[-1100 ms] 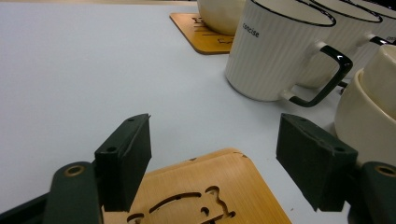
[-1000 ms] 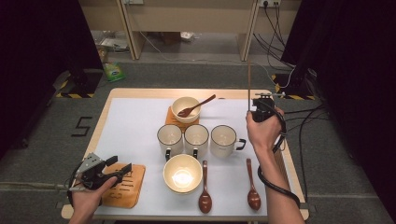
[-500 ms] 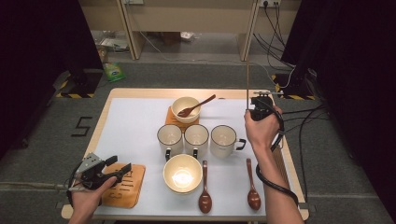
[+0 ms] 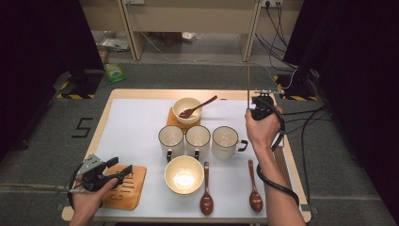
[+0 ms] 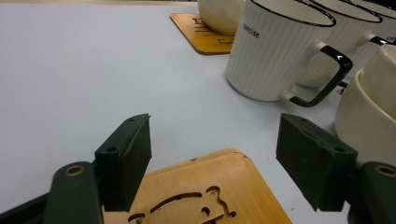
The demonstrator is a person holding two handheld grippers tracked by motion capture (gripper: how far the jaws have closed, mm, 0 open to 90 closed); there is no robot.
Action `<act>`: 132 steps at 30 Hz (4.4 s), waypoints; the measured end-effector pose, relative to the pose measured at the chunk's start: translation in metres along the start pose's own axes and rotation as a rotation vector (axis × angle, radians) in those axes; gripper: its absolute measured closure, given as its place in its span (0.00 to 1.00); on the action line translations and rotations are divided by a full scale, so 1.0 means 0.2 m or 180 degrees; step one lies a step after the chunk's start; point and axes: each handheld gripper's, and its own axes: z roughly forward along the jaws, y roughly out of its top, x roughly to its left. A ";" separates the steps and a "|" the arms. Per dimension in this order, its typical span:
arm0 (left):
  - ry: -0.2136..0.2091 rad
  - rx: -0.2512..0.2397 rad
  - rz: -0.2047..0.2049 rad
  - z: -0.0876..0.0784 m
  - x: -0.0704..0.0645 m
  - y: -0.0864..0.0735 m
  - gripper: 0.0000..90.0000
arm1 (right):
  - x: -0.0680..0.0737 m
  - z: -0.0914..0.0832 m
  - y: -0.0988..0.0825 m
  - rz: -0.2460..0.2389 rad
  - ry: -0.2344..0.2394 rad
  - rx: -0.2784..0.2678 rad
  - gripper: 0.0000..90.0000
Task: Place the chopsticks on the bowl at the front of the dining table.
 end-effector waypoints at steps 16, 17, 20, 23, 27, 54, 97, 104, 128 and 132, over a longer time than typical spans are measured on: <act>0.0002 -0.0008 -0.0005 0.00 0.00 0.00 0.29 | 0.03 0.02 0.02 -0.0003 0.0026 -0.0019 0.96; 0.0002 -0.0007 -0.0005 0.00 0.00 0.00 0.29 | 0.03 0.02 0.02 -0.0003 0.0026 -0.0019 0.96; 0.0005 0.0001 -0.0003 0.00 0.00 0.00 0.29 | 0.03 0.03 0.02 -0.0015 0.0026 -0.0026 0.96; 0.0004 0.0003 -0.0005 0.00 0.00 0.00 0.29 | 0.03 0.03 0.02 -0.0011 0.0030 -0.0020 0.96; 0.0005 -0.0005 -0.0006 0.00 0.00 0.00 0.29 | 0.04 0.03 0.03 -0.0012 0.0033 -0.0026 0.96; 0.0007 -0.0015 -0.0016 0.00 0.00 0.00 0.29 | 0.09 0.07 0.07 -0.0048 0.0081 -0.0065 0.96; 0.0015 -0.0018 -0.0015 -0.01 0.01 0.00 0.29 | 0.18 0.13 0.10 -0.0063 0.0162 -0.0100 0.96; 0.0015 -0.0013 -0.0013 -0.01 0.01 0.00 0.29 | 0.19 0.14 0.11 -0.0072 0.0171 -0.0109 0.96; 0.0019 -0.0019 -0.0010 -0.01 0.01 0.00 0.29 | 0.26 0.16 0.13 -0.0110 0.0230 -0.0127 0.96; 0.0020 -0.0022 -0.0011 -0.01 0.01 0.00 0.29 | 0.27 0.17 0.13 -0.0123 0.0239 -0.0129 0.96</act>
